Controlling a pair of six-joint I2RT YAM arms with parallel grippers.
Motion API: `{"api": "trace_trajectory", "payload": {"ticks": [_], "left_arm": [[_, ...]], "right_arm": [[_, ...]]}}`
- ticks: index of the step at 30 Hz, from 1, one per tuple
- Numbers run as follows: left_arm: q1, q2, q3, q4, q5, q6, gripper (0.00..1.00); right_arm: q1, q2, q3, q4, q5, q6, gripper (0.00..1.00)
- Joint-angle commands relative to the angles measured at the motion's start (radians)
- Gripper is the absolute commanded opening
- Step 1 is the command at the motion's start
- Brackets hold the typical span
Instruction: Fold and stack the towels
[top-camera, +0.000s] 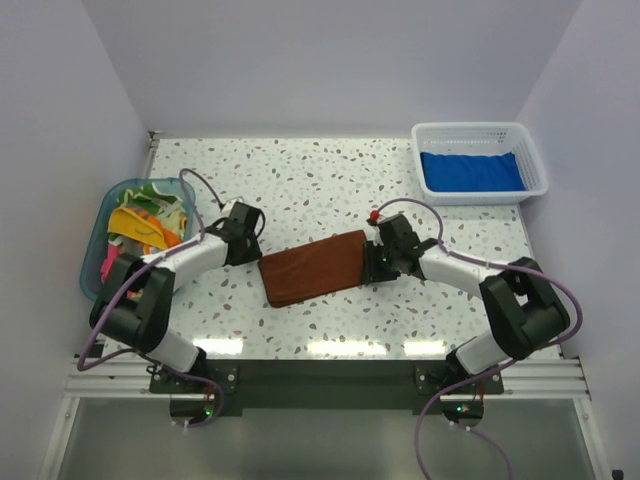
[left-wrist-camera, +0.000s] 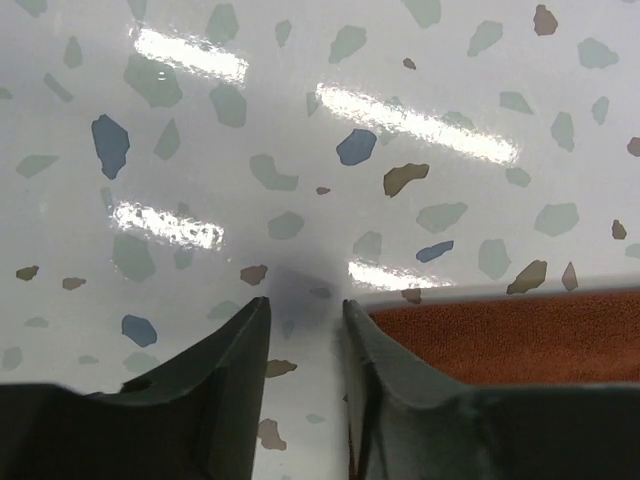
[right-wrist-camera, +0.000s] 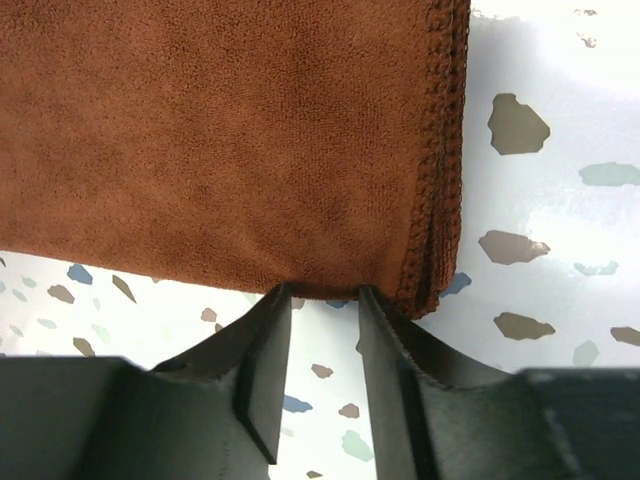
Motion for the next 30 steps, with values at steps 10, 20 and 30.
{"api": "trace_trajectory", "payload": {"ticks": [10, 20, 30], "left_arm": [[-0.034, -0.255, 0.070, -0.073, 0.038, 0.002, 0.60], [-0.073, -0.130, 0.062, 0.048, 0.205, 0.001, 0.36], [-0.091, 0.013, 0.053, 0.157, 0.242, -0.030, 0.26]], "right_arm": [[0.000, -0.102, 0.170, -0.167, 0.011, -0.015, 0.50], [0.000, -0.021, 0.204, -0.112, -0.021, -0.002, 0.38], [0.000, 0.066, 0.111, 0.007, -0.026, 0.015, 0.31]]}}
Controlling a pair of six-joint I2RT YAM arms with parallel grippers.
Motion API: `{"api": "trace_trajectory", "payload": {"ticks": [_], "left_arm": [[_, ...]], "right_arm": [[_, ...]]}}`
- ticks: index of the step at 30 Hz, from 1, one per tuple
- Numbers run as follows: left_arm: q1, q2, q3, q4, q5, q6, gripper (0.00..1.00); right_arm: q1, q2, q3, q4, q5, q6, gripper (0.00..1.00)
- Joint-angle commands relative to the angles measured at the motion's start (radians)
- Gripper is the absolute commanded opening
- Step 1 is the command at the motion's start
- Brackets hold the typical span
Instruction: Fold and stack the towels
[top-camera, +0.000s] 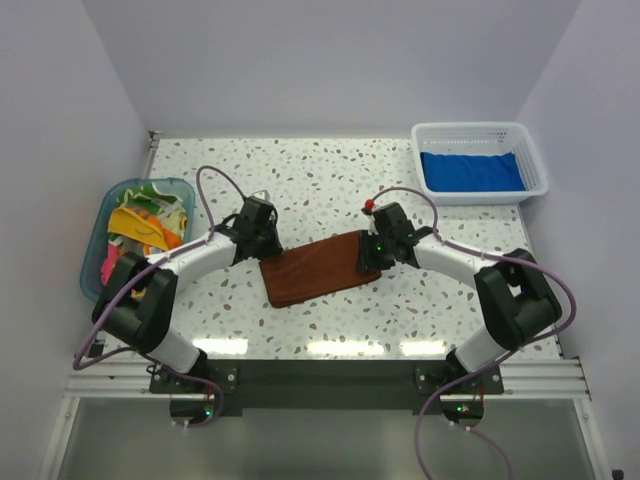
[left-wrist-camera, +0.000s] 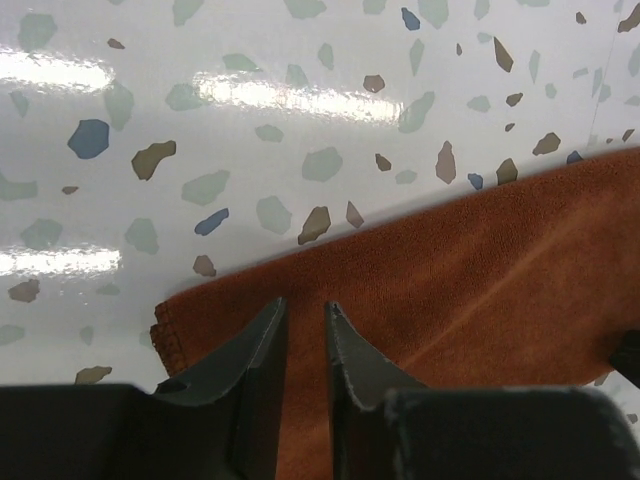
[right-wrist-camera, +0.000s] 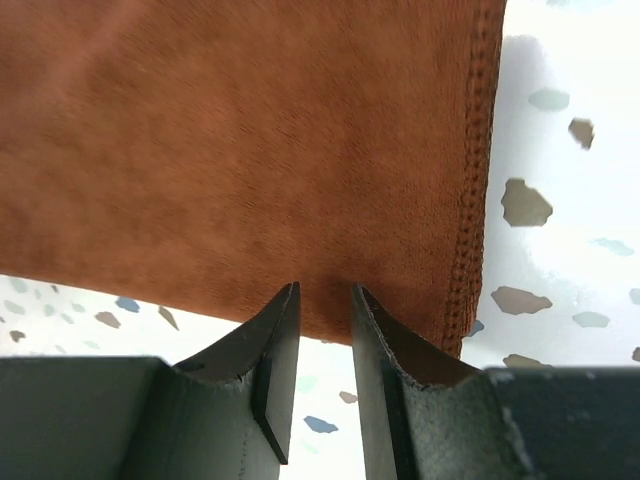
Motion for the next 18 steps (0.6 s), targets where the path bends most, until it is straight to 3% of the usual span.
{"api": "trace_trajectory", "payload": {"ticks": [1, 12, 18], "left_arm": [[-0.007, 0.037, 0.005, 0.089, 0.017, -0.022, 0.25], [0.019, 0.131, -0.019, 0.114, -0.119, -0.077, 0.13], [0.048, 0.178, 0.036, 0.130, -0.139, -0.055, 0.12]], "right_arm": [[0.000, 0.020, -0.035, 0.068, -0.014, 0.014, 0.30], [-0.002, 0.037, -0.133, 0.107, 0.024, 0.016, 0.29], [0.000, 0.018, -0.146, 0.111, 0.023, 0.017, 0.29]]}}
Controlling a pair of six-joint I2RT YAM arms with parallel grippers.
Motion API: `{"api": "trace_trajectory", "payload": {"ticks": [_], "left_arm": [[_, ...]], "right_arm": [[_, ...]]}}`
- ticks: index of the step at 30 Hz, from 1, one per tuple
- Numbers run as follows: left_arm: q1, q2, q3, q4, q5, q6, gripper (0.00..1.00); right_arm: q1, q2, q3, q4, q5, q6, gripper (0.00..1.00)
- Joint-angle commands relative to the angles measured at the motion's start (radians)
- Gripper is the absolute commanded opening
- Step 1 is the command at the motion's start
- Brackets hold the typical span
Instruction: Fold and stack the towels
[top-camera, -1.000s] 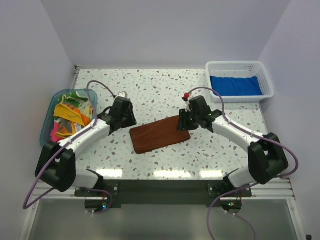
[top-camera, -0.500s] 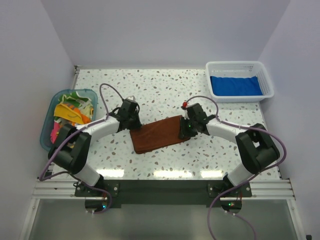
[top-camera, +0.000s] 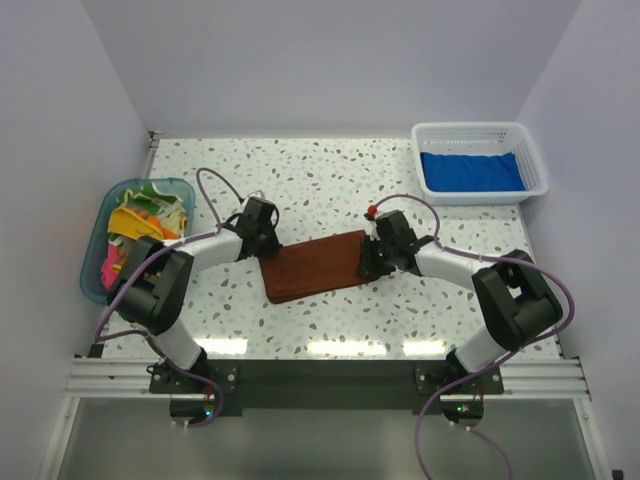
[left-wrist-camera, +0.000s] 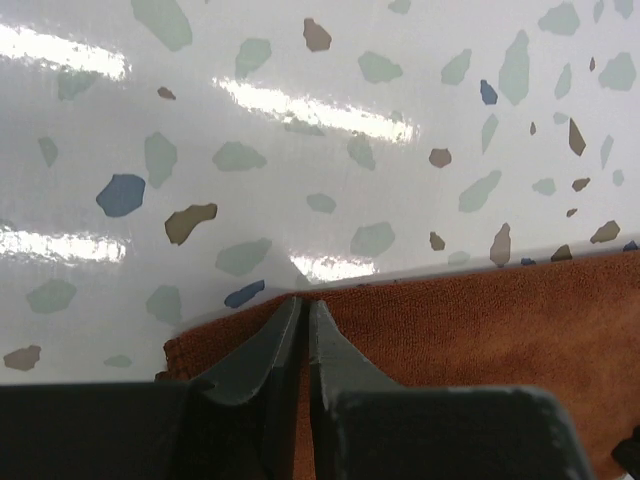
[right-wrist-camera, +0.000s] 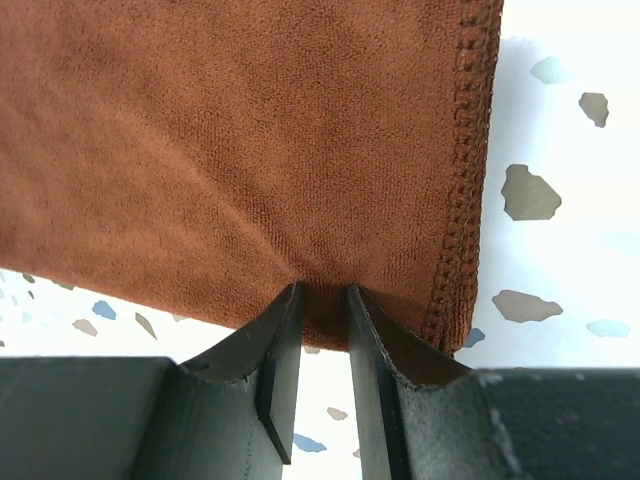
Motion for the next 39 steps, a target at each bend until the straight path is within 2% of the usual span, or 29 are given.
{"api": "trace_trajectory", "payload": {"ticks": [1, 5, 6, 8, 9, 14, 19, 23, 27, 33, 39], "left_arm": [[0.024, 0.049, 0.047, 0.019, -0.082, 0.015, 0.12], [0.024, 0.034, 0.078, -0.001, -0.071, 0.054, 0.24], [0.024, 0.006, 0.075, -0.002, -0.071, 0.061, 0.32], [0.024, -0.043, 0.072, -0.033, -0.088, 0.077, 0.40], [0.024, -0.061, 0.067, -0.042, -0.093, 0.085, 0.48], [0.007, -0.219, 0.046, -0.116, -0.091, 0.111, 0.64], [-0.051, -0.325, -0.008, -0.200, -0.061, 0.113, 0.63], [-0.106, -0.394, -0.100, -0.203, 0.025, 0.088, 0.56], [-0.180, -0.416, -0.213, -0.153, 0.034, 0.045, 0.51], [-0.238, -0.401, -0.342, -0.110, 0.013, -0.013, 0.44], [-0.240, -0.425, -0.362, -0.176, -0.071, -0.025, 0.42]], "right_arm": [[-0.001, 0.007, -0.037, -0.011, 0.022, 0.000, 0.29], [0.001, -0.021, 0.003, -0.034, -0.003, 0.000, 0.31], [-0.001, -0.036, 0.015, -0.049, -0.006, -0.002, 0.32], [-0.001, -0.051, 0.058, -0.067, -0.009, -0.006, 0.34], [-0.001, -0.063, 0.075, -0.092, -0.009, -0.013, 0.35], [-0.001, -0.074, 0.209, -0.142, 0.006, -0.037, 0.40], [-0.016, 0.008, 0.326, -0.143, 0.044, -0.066, 0.38], [-0.042, 0.094, 0.374, -0.092, 0.041, -0.068, 0.36], [-0.057, 0.186, 0.406, -0.041, 0.029, -0.063, 0.34], [-0.089, 0.297, 0.432, -0.006, 0.025, -0.060, 0.33], [-0.126, 0.266, 0.428, -0.053, 0.032, -0.085, 0.33]]}}
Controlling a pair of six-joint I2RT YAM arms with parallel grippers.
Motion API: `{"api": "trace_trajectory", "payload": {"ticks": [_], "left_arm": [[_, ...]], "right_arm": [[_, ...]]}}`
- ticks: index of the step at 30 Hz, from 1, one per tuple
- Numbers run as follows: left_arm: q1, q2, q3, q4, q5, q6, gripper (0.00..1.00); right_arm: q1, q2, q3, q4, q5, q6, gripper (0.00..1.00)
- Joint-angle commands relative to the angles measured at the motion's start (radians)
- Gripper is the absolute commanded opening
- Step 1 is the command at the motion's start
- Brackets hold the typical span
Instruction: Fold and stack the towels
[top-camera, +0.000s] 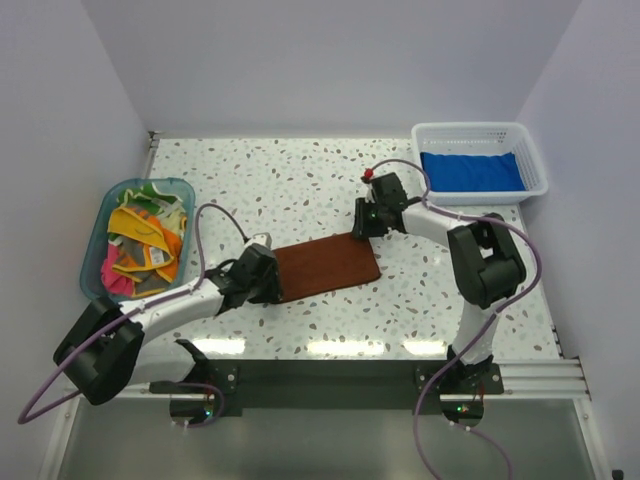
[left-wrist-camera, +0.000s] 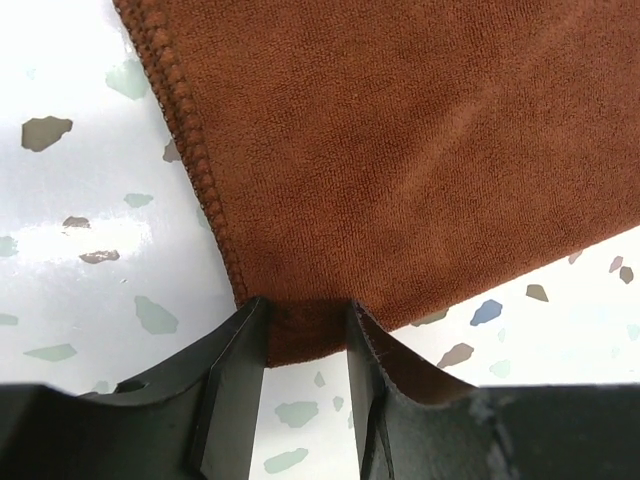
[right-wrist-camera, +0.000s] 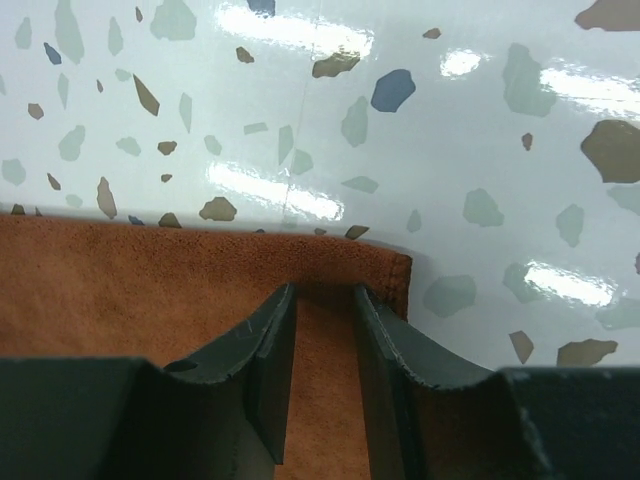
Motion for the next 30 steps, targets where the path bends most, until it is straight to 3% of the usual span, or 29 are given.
{"api": "trace_trajectory", "payload": {"ticks": [1, 6, 12, 14, 15, 16, 19, 21, 23, 26, 30], "left_arm": [[-0.007, -0.017, -0.014, -0.070, -0.081, -0.022, 0.42], [-0.002, 0.001, 0.055, -0.147, -0.191, -0.001, 0.49], [0.116, 0.046, 0.144, -0.208, -0.216, 0.097, 0.55], [0.119, 0.033, 0.203, -0.225, -0.224, 0.145, 0.62], [0.114, 0.026, 0.223, -0.227, -0.216, 0.162, 0.69], [0.095, 0.013, 0.264, -0.227, -0.211, 0.189, 0.84], [0.018, 0.006, 0.351, -0.242, -0.218, 0.220, 0.99], [-0.022, 0.015, 0.389, -0.240, -0.208, 0.223, 1.00], [-0.092, 0.058, 0.444, -0.231, -0.204, 0.212, 1.00], [-0.200, 0.177, 0.535, -0.231, -0.225, 0.191, 0.99], [-0.326, 0.402, 0.720, -0.244, -0.257, 0.171, 0.88]], "right_arm": [[-0.022, -0.076, 0.030, -0.010, 0.026, -0.038, 0.34], [-0.022, -0.184, -0.017, -0.074, 0.038, -0.044, 0.39], [-0.024, -0.352, -0.151, -0.134, 0.076, -0.029, 0.50], [-0.034, -0.404, -0.194, -0.172, 0.102, -0.021, 0.53], [-0.042, -0.421, -0.206, -0.184, 0.107, -0.018, 0.60], [-0.060, -0.434, -0.226, -0.197, 0.115, -0.015, 0.64], [-0.114, -0.486, -0.267, -0.235, 0.128, 0.007, 0.81], [-0.145, -0.514, -0.287, -0.249, 0.132, 0.030, 0.93], [-0.194, -0.526, -0.316, -0.255, 0.136, 0.051, 0.99], [-0.264, -0.537, -0.346, -0.255, 0.138, 0.079, 0.99], [-0.347, -0.537, -0.373, -0.248, 0.135, 0.114, 0.99]]}}
